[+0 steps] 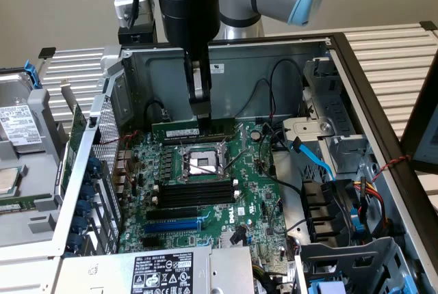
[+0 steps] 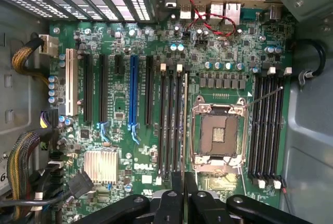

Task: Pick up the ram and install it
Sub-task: 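Insert the ram into the slot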

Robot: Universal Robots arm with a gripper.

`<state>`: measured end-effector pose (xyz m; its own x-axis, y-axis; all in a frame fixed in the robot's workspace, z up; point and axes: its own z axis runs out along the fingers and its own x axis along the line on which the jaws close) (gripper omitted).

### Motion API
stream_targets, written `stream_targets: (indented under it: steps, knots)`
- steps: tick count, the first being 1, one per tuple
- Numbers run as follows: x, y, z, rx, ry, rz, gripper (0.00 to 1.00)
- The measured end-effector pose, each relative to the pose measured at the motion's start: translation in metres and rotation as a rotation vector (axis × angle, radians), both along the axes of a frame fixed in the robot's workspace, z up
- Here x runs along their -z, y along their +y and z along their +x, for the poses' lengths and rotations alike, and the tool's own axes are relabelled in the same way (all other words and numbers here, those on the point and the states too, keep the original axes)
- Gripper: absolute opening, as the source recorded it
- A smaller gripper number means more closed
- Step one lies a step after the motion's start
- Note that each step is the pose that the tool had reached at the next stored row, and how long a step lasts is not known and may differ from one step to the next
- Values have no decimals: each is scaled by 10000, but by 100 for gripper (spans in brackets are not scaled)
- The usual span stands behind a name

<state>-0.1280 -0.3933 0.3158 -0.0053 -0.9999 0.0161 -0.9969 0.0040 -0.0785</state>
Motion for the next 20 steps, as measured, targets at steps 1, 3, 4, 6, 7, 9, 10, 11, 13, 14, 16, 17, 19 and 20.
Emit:
stream_targets:
  steps: [1, 3, 4, 6, 7, 9, 10, 11, 13, 14, 16, 17, 19, 20]
  knots:
    - [9, 0, 0, 1, 14, -11, 13]
    - [45, 0, -2, -1, 15, -28, 13]
    - [62, -4, -2, -2, 16, -29, 13]
    - [98, -29, -3, -1, 16, -30, 13]
    - [114, -50, -3, 0, 16, -29, 13]
    - [139, -102, -3, -1, 17, -30, 13]
    - [152, -110, -3, 0, 24, -27, 13]
    - [159, -112, -3, 0, 31, -33, 13]
    - [165, -123, -3, -1, 41, -36, 13]
    - [168, -133, -3, -1, 45, -36, 13]
    - [179, -150, -4, -1, 51, -34, 13]
    - [186, -156, -5, 0, 59, -34, 13]
    - [207, -167, -5, 0, 77, -34, 13]
    - [225, -167, -5, 0, 82, -34, 13]
